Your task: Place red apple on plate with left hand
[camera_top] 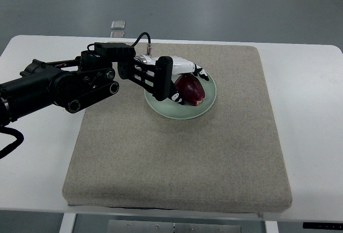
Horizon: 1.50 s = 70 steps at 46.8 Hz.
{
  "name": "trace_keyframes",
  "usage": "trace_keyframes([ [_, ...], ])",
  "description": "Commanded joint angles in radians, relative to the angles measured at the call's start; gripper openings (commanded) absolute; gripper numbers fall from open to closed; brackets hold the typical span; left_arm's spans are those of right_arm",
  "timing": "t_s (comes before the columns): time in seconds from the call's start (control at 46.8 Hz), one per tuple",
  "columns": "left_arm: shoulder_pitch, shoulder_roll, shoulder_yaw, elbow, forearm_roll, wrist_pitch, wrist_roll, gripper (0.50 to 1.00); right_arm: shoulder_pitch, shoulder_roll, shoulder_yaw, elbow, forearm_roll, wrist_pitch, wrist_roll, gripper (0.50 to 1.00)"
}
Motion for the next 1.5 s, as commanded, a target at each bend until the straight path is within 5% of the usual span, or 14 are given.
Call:
trace_keyframes([
  [0.0, 0.000, 0.000, -0.001, 0.015, 0.000, 0.001, -0.009, 0.885, 0.000, 0.000, 0.000, 0.000, 0.000, -0.001, 0.000, 0.932],
  [0.556, -0.004, 0.002, -0.016, 0.213, -0.003, 0.005, -0.019, 0.926, 0.000, 0.000, 0.000, 0.000, 0.000, -0.001, 0.000, 0.930],
  [0.706, -0.001, 0.002, -0.017, 0.262, -0.038, 0.068, -0.019, 0.975, 0.000, 0.000, 0.000, 0.000, 0.000, -0.001, 0.000, 0.930],
  [1.304, -0.009, -0.003, -0.018, 0.464, -0.631, 0.111, 0.002, 0.992, 0.000, 0.000, 0.000, 0.000, 0.000, -0.001, 0.000, 0.932],
  [1.475, -0.011, -0.035, -0.018, 0.504, -0.906, 0.188, 0.079, 0.992, 0.000, 0.000, 0.000, 0.000, 0.000, -0.001, 0.000, 0.932],
])
